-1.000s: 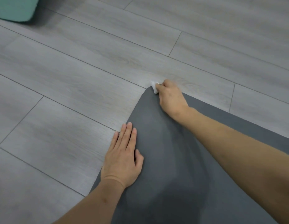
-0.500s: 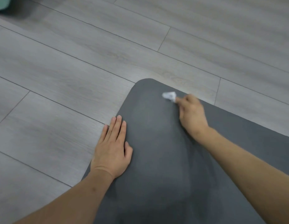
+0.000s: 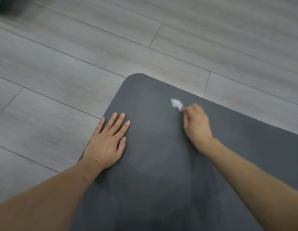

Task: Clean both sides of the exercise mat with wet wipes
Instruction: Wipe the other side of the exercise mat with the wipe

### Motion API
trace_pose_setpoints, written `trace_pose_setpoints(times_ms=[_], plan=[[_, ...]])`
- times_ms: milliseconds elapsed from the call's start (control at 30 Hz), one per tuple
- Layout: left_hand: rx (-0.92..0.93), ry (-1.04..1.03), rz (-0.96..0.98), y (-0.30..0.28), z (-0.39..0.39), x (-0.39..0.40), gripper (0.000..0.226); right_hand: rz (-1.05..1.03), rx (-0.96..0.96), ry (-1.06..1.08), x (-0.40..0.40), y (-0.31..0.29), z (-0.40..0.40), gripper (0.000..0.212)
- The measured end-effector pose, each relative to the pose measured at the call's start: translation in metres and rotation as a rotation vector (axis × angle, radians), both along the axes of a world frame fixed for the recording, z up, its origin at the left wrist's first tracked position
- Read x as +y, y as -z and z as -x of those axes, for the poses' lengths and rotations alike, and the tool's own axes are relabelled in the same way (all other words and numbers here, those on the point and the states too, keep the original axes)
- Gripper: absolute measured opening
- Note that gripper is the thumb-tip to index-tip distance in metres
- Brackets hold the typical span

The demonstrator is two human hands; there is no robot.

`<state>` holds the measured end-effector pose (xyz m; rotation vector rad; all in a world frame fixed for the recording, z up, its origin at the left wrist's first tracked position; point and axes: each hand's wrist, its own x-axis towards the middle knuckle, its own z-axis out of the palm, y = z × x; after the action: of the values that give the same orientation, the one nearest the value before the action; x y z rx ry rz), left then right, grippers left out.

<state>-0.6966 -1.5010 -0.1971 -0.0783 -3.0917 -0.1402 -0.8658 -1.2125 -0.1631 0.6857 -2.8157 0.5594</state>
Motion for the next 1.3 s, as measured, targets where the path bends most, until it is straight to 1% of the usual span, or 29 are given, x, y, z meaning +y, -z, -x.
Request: trace_pose_setpoints(times_ms=[100,167,200,233,333,367,400,433,467,500,567,600,633,667,700,733,800,867,900,933,967,1000,1033,1100,1133,1167,1200,1267,1300], plan=[[-0.077,0.034,0.040,0.004,-0.002,-0.006,0.064,-0.007,-0.123,-0.418,0.000,-0.002,-0.102,0.017],[-0.120,0.066,0.051,0.003,-0.002,-0.010,0.067,-0.112,-0.118,-0.608,0.009,-0.012,-0.108,0.018],[-0.133,0.067,0.059,0.002,-0.002,-0.009,0.067,-0.153,-0.056,-0.607,0.013,-0.013,-0.085,0.016],[-0.138,0.052,0.061,-0.001,-0.004,-0.007,0.066,-0.170,-0.010,-0.515,0.017,-0.013,-0.055,0.014],[-0.140,-0.020,0.021,-0.006,-0.023,0.008,0.065,-0.128,0.006,0.004,0.034,-0.016,0.037,0.013],[-0.138,-0.033,0.014,-0.008,-0.035,0.012,0.064,-0.103,-0.025,0.106,0.034,-0.017,0.044,0.012],[-0.141,-0.039,0.007,-0.009,-0.050,0.014,0.063,-0.080,-0.041,0.136,0.029,-0.016,0.031,0.008],[-0.138,-0.041,-0.003,-0.009,-0.065,0.014,0.063,-0.066,-0.034,0.100,0.021,-0.017,0.006,0.005],[-0.130,-0.040,-0.015,-0.010,-0.079,0.013,0.063,-0.040,-0.029,0.017,0.013,-0.017,-0.028,0.008],[-0.125,-0.032,-0.026,-0.011,-0.091,0.010,0.063,-0.028,-0.066,-0.108,0.008,-0.018,-0.069,0.012],[-0.114,0.001,-0.042,-0.011,-0.102,0.003,0.063,-0.062,-0.168,-0.466,0.007,-0.020,-0.150,0.018],[-0.110,0.008,-0.046,-0.011,-0.103,0.000,0.064,-0.098,-0.183,-0.610,0.010,-0.019,-0.169,0.015],[-0.106,0.008,-0.053,-0.011,-0.102,-0.002,0.064,-0.131,-0.164,-0.696,0.013,-0.017,-0.167,0.009],[-0.102,0.007,-0.062,-0.010,-0.100,-0.002,0.064,-0.157,-0.115,-0.719,0.014,-0.013,-0.147,0.004],[-0.101,0.007,-0.062,-0.009,-0.098,-0.002,0.064,-0.156,-0.066,-0.664,0.011,-0.011,-0.118,0.004],[-0.103,0.006,-0.059,-0.009,-0.099,-0.001,0.064,-0.136,-0.002,-0.551,0.006,-0.008,-0.086,0.007],[-0.104,-0.003,-0.054,-0.008,-0.101,-0.002,0.064,-0.117,0.047,-0.224,-0.002,-0.008,-0.027,0.010],[-0.108,0.000,-0.072,-0.008,-0.101,-0.003,0.064,-0.037,0.012,0.062,-0.016,-0.007,-0.014,0.010],[-0.117,0.008,-0.098,-0.009,-0.102,-0.004,0.064,-0.005,0.004,0.117,-0.027,-0.006,-0.028,0.009],[-0.128,0.020,-0.130,-0.009,-0.102,-0.007,0.064,0.003,-0.002,0.093,-0.040,-0.004,-0.052,0.012],[-0.141,0.032,-0.154,-0.009,-0.106,-0.010,0.063,-0.016,-0.033,0.000,-0.049,-0.002,-0.082,0.022],[-0.144,0.037,-0.161,-0.009,-0.109,-0.013,0.063,-0.027,-0.076,-0.167,-0.056,-0.002,-0.111,0.031],[-0.139,0.031,-0.151,-0.009,-0.113,-0.016,0.062,-0.046,-0.130,-0.349,-0.058,-0.005,-0.137,0.032],[-0.119,-0.003,-0.114,-0.009,-0.117,-0.021,0.062,-0.113,-0.143,-0.609,-0.050,-0.009,-0.139,0.014],[-0.114,-0.008,-0.102,-0.009,-0.119,-0.022,0.062,-0.143,-0.100,-0.640,-0.046,-0.008,-0.119,0.008],[-0.111,-0.005,-0.099,-0.008,-0.121,-0.023,0.062,-0.152,-0.056,-0.579,-0.044,-0.008,-0.093,0.008],[-0.110,0.001,-0.100,-0.008,-0.123,-0.026,0.063,-0.151,-0.010,-0.454,-0.042,-0.006,-0.062,0.008],[-0.126,0.015,-0.096,-0.007,-0.130,-0.031,0.063,-0.104,0.001,-0.123,-0.040,-0.005,-0.019,0.008],[-0.133,0.012,-0.097,-0.008,-0.133,-0.031,0.063,-0.052,-0.018,0.019,-0.044,-0.006,-0.015,0.007]])
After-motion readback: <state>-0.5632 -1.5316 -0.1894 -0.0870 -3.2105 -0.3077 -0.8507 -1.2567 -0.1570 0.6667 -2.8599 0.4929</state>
